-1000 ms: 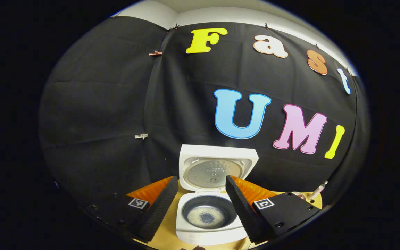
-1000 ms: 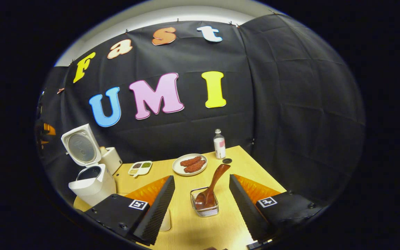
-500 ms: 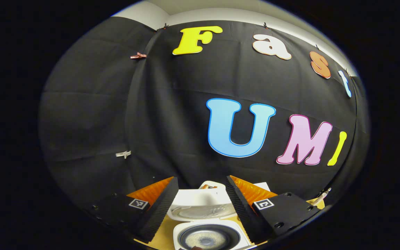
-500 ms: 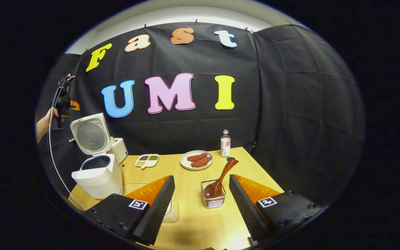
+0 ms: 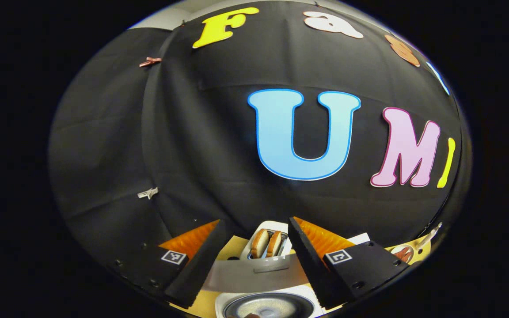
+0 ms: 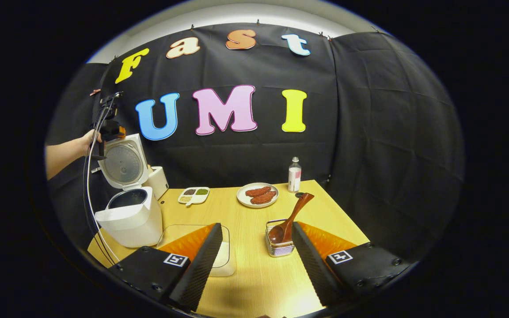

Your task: Close the left gripper, press the button to open the rice cooker; take a wooden spoon from the chopstick holder with the right hand, scoop a spoonful of rice and pour it into the rice cooker, then put the wooden spoon back into the chopstick holder.

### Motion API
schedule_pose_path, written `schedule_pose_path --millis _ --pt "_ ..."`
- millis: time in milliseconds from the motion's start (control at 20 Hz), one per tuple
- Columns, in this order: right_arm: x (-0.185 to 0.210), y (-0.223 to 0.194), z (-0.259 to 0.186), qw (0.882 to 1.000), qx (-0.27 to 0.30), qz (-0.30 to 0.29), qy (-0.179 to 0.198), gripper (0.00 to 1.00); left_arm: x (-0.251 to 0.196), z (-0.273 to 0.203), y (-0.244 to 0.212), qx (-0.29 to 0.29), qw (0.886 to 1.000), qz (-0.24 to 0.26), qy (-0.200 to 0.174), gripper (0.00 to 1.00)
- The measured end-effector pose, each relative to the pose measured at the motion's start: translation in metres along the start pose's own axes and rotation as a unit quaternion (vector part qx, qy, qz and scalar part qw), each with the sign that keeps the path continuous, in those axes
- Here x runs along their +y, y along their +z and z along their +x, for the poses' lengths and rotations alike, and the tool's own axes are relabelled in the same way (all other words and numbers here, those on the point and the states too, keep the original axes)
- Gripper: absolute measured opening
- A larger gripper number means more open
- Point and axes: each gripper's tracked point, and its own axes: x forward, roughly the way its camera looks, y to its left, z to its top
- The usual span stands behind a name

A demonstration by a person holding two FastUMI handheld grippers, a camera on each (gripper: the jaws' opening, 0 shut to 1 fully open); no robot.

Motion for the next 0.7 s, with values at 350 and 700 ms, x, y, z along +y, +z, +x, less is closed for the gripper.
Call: schedule_pose_path --millis 350,700 --pt "0.006 -0.008 0.018 1.000 0.012 0.000 0.026 0.98 -0.012 -0.042 -0.032 0.066 0.997 -0.028 -0.018 0.99" --pt "0.011 -0.014 0.027 0.998 0.026 -0.010 0.061 0.98 -0.028 -0.098 -0.092 0.102 0.995 -0.002 -0.016 0.98"
